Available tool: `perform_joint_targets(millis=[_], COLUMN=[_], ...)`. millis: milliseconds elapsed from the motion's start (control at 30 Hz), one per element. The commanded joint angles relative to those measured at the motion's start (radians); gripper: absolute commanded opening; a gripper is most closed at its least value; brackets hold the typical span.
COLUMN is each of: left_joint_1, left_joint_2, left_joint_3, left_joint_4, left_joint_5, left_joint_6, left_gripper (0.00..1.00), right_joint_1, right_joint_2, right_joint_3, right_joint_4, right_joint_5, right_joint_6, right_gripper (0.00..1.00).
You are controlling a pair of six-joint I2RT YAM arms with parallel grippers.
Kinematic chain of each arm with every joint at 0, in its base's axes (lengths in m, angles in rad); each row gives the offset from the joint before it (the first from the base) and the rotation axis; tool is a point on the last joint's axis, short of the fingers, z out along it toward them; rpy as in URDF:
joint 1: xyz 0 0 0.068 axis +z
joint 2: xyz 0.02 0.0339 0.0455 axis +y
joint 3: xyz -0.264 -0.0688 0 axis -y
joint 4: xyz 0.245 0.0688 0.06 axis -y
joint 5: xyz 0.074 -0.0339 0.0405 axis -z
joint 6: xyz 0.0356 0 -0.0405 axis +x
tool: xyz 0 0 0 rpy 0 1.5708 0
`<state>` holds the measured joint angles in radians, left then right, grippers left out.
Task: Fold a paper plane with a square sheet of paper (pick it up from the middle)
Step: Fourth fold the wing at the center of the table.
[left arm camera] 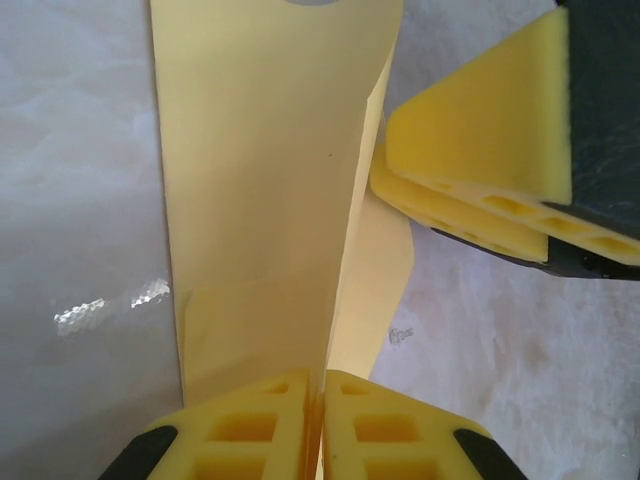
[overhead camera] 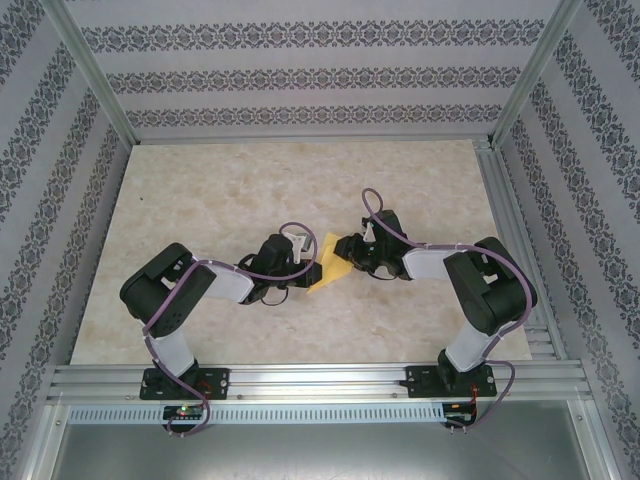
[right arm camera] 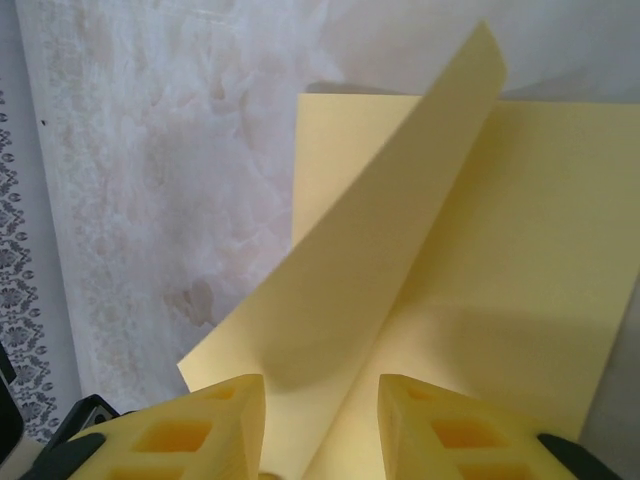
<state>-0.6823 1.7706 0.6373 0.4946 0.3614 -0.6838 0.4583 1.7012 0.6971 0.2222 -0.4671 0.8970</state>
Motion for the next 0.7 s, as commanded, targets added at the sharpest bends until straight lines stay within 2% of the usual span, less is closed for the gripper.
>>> perform_joint_targets(millis=[0,267,533,667], left_joint_1=[0.012,0.015,0.018,0.026], left_joint_2=[0.009,0.009,0.012,0.002], left_joint_3=[-0.003,-0.008,-0.008,-0.008], left_joint_4=[0.06,0.064,0.064,0.059], left_joint_5=[0.014,0.015,0.023,0.029], left_joint_6=[-0.022,-0.034,-0.047,-0.056], left_gripper=[0.13,0.13,0.14,0.19], right_joint_1=[0.014,0.019,0.02,0.02], right_joint_2=[-0.002,0.037,0.058,0.066], right_joint_3=[-0.009,0.005,0.016,0.027], right_joint_4=[0.019,0.001,-0.028,-0.083], right_joint_5=[0.037,0.038,0.043,0.072], right_joint_6=[0.0,0.003,0.003,-0.006], right_gripper=[0.34,0.32,0.37,0.39])
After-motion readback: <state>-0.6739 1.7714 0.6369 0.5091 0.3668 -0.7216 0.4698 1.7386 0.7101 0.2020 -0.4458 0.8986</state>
